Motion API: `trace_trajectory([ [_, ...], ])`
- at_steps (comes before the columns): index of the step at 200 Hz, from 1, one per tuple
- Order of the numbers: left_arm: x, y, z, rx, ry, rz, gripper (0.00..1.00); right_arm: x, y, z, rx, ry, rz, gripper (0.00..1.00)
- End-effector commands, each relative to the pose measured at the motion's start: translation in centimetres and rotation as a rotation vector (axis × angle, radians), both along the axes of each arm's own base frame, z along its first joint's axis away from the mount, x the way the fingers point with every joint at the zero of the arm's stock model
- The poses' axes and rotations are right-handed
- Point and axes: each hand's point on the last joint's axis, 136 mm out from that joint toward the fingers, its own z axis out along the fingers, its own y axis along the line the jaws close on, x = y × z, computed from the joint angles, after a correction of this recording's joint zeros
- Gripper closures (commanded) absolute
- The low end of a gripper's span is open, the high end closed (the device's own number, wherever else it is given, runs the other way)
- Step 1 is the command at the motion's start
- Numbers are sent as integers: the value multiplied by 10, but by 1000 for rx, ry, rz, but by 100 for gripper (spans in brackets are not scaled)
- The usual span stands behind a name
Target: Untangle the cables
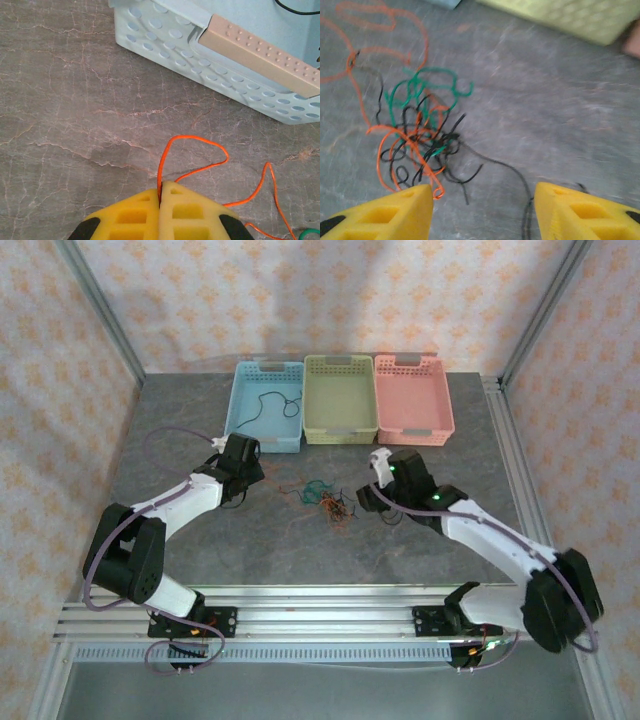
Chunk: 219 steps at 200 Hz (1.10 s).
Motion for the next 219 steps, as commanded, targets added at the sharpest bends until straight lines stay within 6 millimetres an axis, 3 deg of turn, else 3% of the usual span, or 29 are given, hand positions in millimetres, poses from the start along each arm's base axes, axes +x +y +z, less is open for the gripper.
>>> trace_trajectory([
  [1, 4, -4, 13, -15, -44, -11, 100, 3, 31, 9, -25, -38, 240, 44],
  [28, 4, -3, 14, -11, -47, -10, 100, 4, 42, -11, -159, -8, 390, 40],
  [77, 4, -4, 13, -11, -43, -12, 100, 15, 57, -20, -184, -28, 495, 39],
  [157, 5, -4, 14, -13, -46, -12, 100, 18, 66, -37, -185, -3, 547, 47],
  [219, 5, -6, 13, -16, -41, -20, 100, 24, 72, -45, -172, -18, 542, 59],
])
